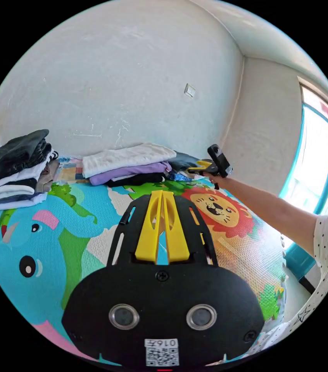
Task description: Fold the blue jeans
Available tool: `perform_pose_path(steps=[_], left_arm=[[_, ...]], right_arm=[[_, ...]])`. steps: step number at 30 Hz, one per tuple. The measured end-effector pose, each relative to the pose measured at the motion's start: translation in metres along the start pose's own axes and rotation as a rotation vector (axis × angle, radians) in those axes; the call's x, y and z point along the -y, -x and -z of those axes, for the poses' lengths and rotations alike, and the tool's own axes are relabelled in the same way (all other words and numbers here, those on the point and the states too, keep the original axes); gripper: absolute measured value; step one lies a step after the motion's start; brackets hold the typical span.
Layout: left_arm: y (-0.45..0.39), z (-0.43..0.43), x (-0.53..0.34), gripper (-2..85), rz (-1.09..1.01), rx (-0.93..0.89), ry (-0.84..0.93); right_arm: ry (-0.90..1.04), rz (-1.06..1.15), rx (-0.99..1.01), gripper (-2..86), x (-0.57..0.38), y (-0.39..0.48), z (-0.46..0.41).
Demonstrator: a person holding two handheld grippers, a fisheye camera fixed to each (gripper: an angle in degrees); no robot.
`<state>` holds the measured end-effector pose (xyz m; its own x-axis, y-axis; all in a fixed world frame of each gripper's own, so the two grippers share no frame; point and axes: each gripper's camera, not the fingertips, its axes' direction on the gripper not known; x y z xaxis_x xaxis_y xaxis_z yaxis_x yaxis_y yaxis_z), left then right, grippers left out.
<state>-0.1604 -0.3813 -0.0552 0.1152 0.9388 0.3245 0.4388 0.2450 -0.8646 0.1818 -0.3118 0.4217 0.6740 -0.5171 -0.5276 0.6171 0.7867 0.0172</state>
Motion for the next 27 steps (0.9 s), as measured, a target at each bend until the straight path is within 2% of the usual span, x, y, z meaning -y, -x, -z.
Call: perform_pose_path(steps=[2,4,8,15,19,24,25,27], left_arm=[[0.004,0.007,0.006,-1.0,0.038,-0.037,-0.015],[0.007,0.012,0.012,-1.0,0.072,-0.075,-0.026],[0.006,0.028,0.026,-0.9,0.113,-0.122,-0.050],[-0.040,0.064,0.052,0.1,-0.011,-0.169,-0.112],[-0.082,0.094,0.067,2.9,-0.069,-0.254,-0.134],[-0.166,0.168,0.103,7.2,-0.179,-0.412,-0.097],[-0.175,0.181,0.103,7.4,-0.198,-0.407,-0.101],[-0.200,0.236,0.099,7.8,-0.239,-0.280,-0.148]], right_arm=[[0.036,0.113,-0.058,9.8,0.012,0.012,0.000],[0.019,0.101,-0.089,6.1,0.018,0.008,0.013],[-0.056,-0.091,0.150,2.7,0.024,-0.056,0.067],[-0.222,-0.127,0.161,1.5,0.010,-0.137,0.229],[-0.404,-0.218,0.102,1.4,-0.011,-0.177,0.349],[-0.398,-0.215,0.178,1.4,-0.028,-0.199,0.436],[-0.415,-0.207,0.218,1.4,-0.035,-0.196,0.454],[-0.468,-0.198,0.269,1.5,-0.045,-0.190,0.482]])
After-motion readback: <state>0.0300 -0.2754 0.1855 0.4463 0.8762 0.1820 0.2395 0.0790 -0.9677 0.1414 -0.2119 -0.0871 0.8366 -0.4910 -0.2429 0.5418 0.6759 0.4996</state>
